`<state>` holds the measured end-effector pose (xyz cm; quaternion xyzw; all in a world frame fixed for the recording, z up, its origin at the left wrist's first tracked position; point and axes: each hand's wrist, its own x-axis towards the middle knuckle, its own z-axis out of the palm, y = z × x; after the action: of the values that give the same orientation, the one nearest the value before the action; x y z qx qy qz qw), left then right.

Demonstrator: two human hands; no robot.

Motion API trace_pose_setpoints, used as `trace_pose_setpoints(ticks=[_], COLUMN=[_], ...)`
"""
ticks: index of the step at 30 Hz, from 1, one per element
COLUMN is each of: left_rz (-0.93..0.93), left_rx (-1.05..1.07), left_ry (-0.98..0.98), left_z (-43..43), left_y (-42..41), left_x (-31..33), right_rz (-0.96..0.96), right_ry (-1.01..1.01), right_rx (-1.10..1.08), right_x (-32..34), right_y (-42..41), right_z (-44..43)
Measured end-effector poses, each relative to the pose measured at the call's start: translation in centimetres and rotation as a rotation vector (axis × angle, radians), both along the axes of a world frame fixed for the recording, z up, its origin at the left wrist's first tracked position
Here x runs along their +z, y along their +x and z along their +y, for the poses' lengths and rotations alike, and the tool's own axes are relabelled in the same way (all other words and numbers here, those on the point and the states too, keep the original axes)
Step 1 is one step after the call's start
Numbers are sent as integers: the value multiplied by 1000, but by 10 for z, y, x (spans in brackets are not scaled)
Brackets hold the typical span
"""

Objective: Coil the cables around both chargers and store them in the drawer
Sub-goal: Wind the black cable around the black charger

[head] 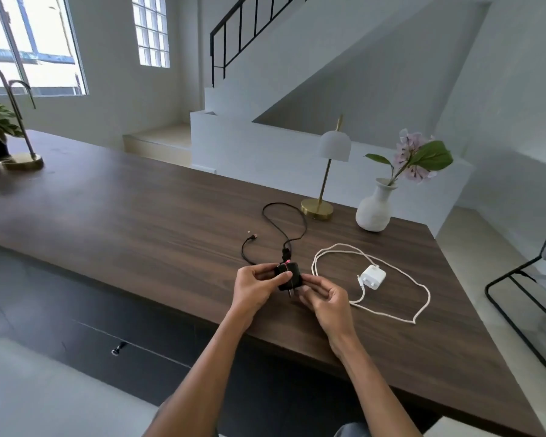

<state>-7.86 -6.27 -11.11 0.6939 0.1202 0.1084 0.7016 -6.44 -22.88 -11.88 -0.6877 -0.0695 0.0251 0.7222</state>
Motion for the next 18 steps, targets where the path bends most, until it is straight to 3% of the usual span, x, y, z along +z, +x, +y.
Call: trace_pose_setpoints(ticks=[5,9,13,15,18], left_rz=[32,40,9,-23,-79], left_rx=[-99,-223,-381,-415,-436], left_ry=[-33,17,80,103,96], left_z=[13,24,33,37,41], left_y=[-4,-10,-10,-10,-15], left_x=[-1,3,29,50,78], right_rz=[-74,-406,-689,-702,-549], right_ry=[-136,-395,-612,-643,-462], right_rx=[-44,-139,-28,13,62], right_x=[9,32,74,87,99], right_y=[-2,18,38,46,47], right_z=[4,3,5,6,7])
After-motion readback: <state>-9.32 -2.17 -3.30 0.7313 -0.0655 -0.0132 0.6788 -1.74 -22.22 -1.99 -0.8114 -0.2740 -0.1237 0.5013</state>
